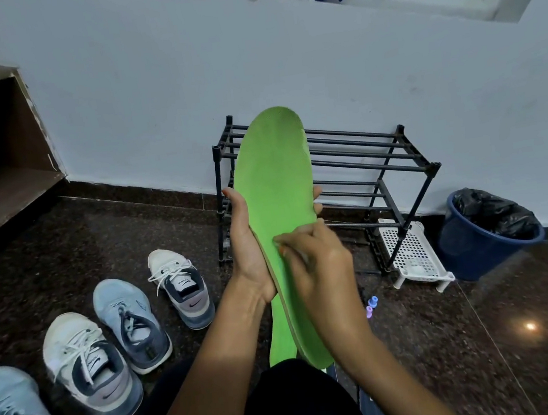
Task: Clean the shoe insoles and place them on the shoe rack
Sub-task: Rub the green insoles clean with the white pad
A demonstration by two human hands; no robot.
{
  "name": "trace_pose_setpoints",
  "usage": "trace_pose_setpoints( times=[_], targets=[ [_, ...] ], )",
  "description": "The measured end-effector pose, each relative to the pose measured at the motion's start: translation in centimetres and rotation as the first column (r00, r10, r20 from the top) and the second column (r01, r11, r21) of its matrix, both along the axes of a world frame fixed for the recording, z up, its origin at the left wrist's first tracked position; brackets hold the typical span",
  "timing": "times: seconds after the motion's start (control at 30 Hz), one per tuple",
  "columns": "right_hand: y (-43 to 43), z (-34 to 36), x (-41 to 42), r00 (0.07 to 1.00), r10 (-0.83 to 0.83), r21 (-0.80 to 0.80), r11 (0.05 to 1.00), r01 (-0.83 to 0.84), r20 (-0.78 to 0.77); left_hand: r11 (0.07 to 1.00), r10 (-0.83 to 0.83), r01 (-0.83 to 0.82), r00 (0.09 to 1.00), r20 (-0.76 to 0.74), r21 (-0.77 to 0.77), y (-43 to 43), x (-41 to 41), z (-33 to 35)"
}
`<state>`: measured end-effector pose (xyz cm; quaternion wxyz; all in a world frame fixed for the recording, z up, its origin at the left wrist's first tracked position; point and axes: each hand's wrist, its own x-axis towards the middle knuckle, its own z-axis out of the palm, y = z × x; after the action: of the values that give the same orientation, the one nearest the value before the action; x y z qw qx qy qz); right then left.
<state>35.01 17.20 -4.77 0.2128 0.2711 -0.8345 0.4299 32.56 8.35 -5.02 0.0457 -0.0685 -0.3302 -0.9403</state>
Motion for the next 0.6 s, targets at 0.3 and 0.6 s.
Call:
trace_pose_setpoints(
  times=[0.3,0.6],
  targets=[
    [0.2,0.1,-0.4,1.0,-0.027,0.012,1.0,0.027,-0.012,1.0,-0.001,0.001,1.0,-0.01,-0.002,0.1,-0.1,-0.1],
    [-0.7,-0.1,1.0,0.998,0.061,-0.041,0.997,-0.061,0.002,0.998,0.045,-0.045,0.999,0.013,-0.035,-0.2,0.1,0.0]
  ],
)
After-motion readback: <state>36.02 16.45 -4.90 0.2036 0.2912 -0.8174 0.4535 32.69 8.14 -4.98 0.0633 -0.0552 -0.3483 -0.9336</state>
